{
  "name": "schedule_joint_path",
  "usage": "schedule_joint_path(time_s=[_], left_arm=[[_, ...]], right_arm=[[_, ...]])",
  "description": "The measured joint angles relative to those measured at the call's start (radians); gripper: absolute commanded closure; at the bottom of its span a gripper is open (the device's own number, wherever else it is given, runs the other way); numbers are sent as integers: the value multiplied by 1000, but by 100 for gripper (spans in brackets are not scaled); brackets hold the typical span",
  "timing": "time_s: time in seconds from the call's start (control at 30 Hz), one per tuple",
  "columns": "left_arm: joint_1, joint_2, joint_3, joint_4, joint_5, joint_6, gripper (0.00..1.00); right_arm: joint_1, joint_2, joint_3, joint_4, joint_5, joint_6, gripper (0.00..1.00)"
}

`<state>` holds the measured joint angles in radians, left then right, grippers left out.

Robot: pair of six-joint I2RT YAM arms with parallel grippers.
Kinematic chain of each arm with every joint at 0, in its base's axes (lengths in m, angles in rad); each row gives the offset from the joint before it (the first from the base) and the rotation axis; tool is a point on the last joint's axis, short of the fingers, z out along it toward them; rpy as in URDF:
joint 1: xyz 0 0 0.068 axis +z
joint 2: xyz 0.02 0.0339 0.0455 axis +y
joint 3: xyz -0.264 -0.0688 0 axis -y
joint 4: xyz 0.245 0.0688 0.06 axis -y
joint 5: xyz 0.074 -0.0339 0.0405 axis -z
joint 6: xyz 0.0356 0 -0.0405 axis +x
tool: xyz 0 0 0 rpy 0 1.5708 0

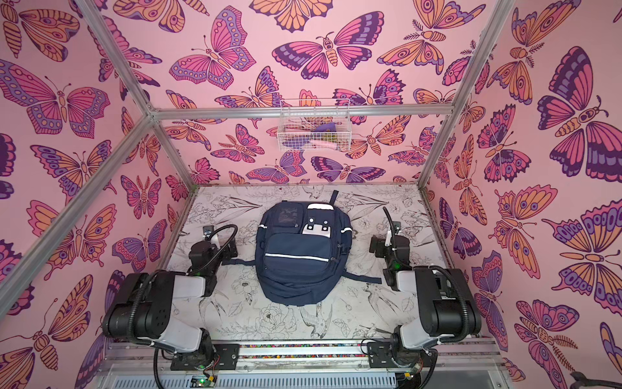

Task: Pack books, pencil case, and school supplies into a backpack
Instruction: Reset both arms

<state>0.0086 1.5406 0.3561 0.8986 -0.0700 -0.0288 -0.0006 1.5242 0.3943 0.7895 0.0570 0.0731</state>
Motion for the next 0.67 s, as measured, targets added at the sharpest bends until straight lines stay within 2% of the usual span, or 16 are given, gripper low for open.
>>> schedule_joint_path(time_s=[0.27,0.67], left_arm=[[-16,0,0,13,-46,18,1],[-14,0,2,10,-54,21,1]], right_arm=[[0,-4,0,0,-14,0,1],[0,-4,0,0,-16,0,1]])
